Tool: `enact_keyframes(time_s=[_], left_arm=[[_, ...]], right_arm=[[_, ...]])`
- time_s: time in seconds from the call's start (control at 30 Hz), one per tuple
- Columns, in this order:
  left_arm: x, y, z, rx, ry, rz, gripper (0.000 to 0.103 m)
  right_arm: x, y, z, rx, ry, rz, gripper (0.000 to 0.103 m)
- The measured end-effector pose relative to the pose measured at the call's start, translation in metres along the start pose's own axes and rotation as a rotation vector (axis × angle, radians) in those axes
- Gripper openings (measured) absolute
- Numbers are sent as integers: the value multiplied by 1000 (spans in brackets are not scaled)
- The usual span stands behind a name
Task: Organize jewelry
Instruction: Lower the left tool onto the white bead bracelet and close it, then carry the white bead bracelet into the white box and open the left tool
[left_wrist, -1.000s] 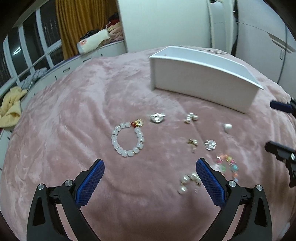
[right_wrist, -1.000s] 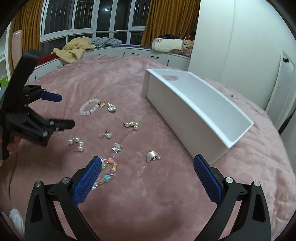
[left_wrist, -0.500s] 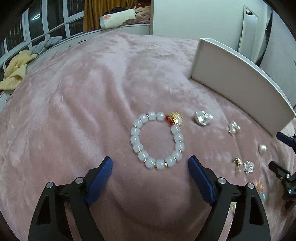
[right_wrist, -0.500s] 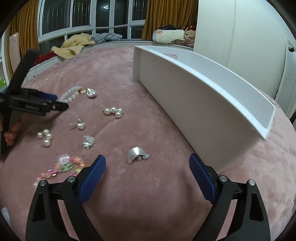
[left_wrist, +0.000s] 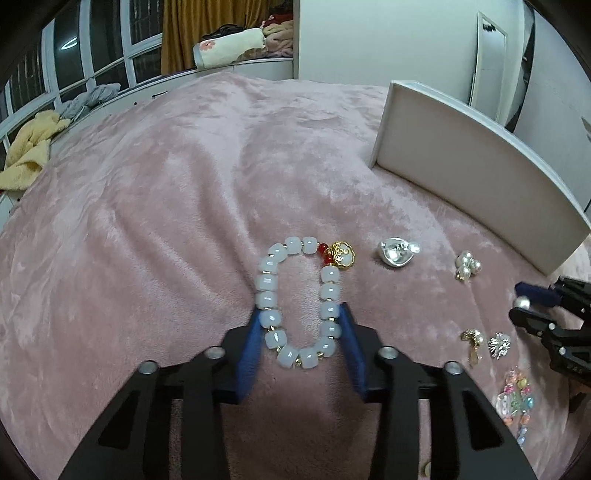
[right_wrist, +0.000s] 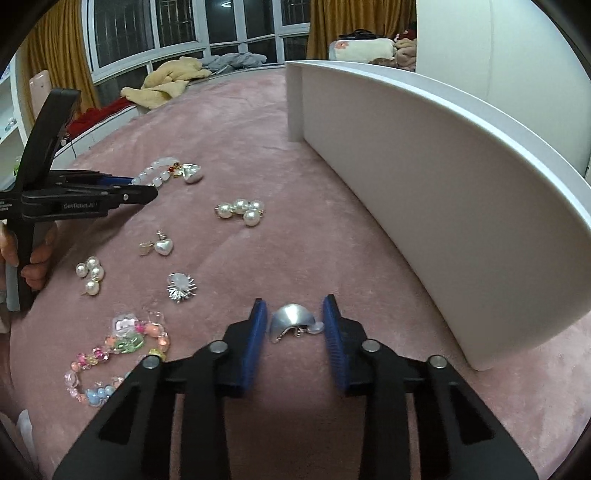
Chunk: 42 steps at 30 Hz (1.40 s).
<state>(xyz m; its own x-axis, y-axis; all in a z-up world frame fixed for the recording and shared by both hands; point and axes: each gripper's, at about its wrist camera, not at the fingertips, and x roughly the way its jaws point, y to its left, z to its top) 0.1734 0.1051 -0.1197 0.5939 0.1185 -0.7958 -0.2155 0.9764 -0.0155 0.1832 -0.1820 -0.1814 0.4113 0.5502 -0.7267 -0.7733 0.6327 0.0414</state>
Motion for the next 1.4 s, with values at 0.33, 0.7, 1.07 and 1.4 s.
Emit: enact_keyframes(time_s=[0.33,0.7,1.07,1.4], left_arm=[[-22,12,2,-73,-3,-57,15],[-85,-25,22,-42,-138,-164,15],[-129,-81,90,66,-190,-242,15],[-91,-161,187,110,16,-215,15]], right_arm=[[-28,-6,6,65,-46,55,29],[-96,0,24,60,-164,57,29],[-168,-37,34,132,-294,-48,29],[-157,-106,79,242,-323,-118,29]])
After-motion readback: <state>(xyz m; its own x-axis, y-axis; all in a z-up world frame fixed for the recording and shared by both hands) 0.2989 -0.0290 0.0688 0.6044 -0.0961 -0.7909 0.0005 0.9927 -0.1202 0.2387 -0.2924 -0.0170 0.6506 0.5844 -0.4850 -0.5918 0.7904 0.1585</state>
